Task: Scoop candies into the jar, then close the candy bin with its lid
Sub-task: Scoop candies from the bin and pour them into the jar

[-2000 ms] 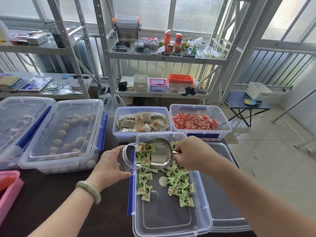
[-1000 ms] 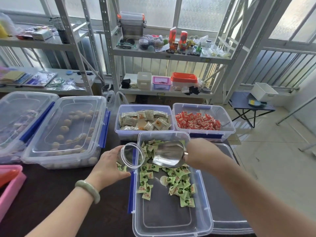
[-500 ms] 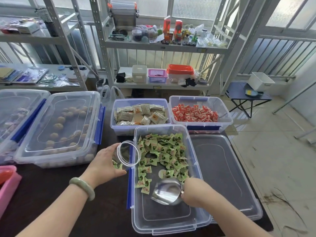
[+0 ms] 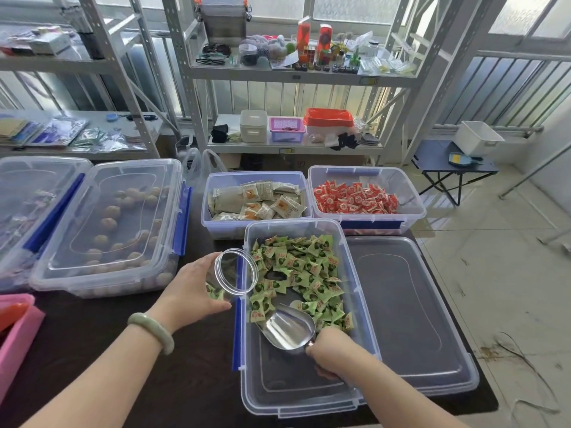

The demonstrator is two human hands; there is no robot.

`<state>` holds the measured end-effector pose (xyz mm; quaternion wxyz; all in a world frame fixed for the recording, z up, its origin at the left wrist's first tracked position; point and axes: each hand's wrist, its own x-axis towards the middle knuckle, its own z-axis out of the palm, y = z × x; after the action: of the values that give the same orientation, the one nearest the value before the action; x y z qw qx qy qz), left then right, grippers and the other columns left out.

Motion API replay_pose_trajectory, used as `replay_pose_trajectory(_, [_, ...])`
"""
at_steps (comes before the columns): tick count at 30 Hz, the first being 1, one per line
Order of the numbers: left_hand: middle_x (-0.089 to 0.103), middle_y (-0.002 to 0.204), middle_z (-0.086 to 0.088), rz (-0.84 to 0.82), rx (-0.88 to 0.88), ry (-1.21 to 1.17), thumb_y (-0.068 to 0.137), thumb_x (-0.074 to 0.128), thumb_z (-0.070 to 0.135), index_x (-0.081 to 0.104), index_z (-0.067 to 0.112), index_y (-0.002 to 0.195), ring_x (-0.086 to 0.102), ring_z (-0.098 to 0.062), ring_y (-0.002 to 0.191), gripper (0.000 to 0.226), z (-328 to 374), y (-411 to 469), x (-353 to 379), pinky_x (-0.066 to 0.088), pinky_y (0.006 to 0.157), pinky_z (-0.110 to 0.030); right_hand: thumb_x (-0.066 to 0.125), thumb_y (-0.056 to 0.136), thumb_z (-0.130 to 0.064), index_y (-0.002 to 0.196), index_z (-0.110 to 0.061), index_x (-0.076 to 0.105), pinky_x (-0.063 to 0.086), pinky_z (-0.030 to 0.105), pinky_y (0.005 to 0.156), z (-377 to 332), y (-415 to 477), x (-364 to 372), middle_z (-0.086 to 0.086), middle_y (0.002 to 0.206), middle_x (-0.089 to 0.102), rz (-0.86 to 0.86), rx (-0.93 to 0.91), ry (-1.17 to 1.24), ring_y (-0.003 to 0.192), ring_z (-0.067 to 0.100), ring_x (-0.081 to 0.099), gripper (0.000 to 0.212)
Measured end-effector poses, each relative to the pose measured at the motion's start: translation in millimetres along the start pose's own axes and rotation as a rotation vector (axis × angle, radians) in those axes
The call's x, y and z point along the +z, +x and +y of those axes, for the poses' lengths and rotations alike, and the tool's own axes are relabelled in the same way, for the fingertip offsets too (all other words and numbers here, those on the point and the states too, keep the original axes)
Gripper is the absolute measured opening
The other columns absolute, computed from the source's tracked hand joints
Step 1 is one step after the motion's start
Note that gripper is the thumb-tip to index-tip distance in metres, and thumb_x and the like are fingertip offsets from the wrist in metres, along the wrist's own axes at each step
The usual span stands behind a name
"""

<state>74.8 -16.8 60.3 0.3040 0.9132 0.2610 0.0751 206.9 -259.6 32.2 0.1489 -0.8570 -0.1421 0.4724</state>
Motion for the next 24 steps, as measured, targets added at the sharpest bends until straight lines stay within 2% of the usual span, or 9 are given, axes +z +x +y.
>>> replay_pose_trajectory(5, [0.048,0.105,0.026,0.004,-0.006,0.007,0.048,0.085,0.035,0.043,0.033,0.13,0.045,0.005,0.097,0.092,1,0,1,0.029,0.083,-0.009,0.053,0.086,-0.014,0.06,-0.019,0.044,0.045,0.019,0.046,-12,14,14,-0.001,0.061,0.049,-0.015,0.013,0.245,0.049,0.011,0.048,0.028])
replay_pose_trajectory(9, [0.051,0.112,0.021,-0.011,-0.01,0.011,0.049,0.084,0.038,0.04,0.035,0.132,0.044,0.003,0.101,0.094,1,1,1,0.032,0.089,-0.015,0.053,0.086,-0.015,0.061,-0.016,0.047,0.044,0.022,0.046,-28,30,22,0.001,0.059,0.051,0.005,0.02,0.397,0.047,0.012,0.049,0.026])
replay_pose_trajectory(14, [0.05,0.117,0.02,-0.02,-0.028,0.027,0.049,0.082,0.042,0.036,0.037,0.133,0.043,-0.001,0.108,0.096,-1,2,2,0.034,0.096,-0.021,0.051,0.088,-0.015,0.06,-0.017,0.045,0.042,0.023,0.046,-40,50,24,0.002,0.06,0.05,0.039,0.005,0.471,0.049,0.014,0.048,0.028])
replay_pose_trajectory(16, [0.05,0.117,0.02,-0.024,-0.032,0.023,0.048,0.082,0.043,0.036,0.037,0.133,0.045,-0.001,0.109,0.096,-2,2,2,0.035,0.096,-0.022,0.051,0.088,-0.015,0.062,-0.015,0.046,0.042,0.027,0.051,-35,55,26,0.006,0.065,0.051,0.056,0.005,0.492,0.055,0.021,0.05,0.026])
replay_pose_trajectory(19, [0.053,0.11,0.024,-0.021,-0.029,-0.005,0.046,0.082,0.043,0.04,0.038,0.129,0.049,0.003,0.101,0.093,-3,2,2,0.037,0.091,-0.017,0.052,0.085,-0.016,0.065,-0.012,0.05,0.033,0.033,0.062,-20,61,28,0.013,0.07,0.049,0.102,-0.033,0.488,0.066,0.023,0.044,0.02])
replay_pose_trajectory(22, [0.051,0.1,0.028,0.012,-0.053,-0.022,0.045,0.084,0.042,0.042,0.038,0.126,0.049,0.005,0.094,0.091,-6,2,2,0.033,0.082,-0.011,0.054,0.082,-0.018,0.067,-0.014,0.05,0.029,0.035,0.063,-7,58,23,0.012,0.07,0.044,0.11,-0.045,0.49,0.066,0.022,0.039,0.015])
replay_pose_trajectory(24, [0.049,0.101,0.027,0.042,-0.066,-0.018,0.045,0.086,0.04,0.043,0.035,0.126,0.048,0.003,0.096,0.092,-8,3,2,0.034,0.084,-0.014,0.054,0.08,-0.019,0.067,-0.016,0.05,0.029,0.035,0.063,-1,55,17,0.012,0.069,0.043,0.123,-0.062,0.488,0.066,0.022,0.039,0.014])
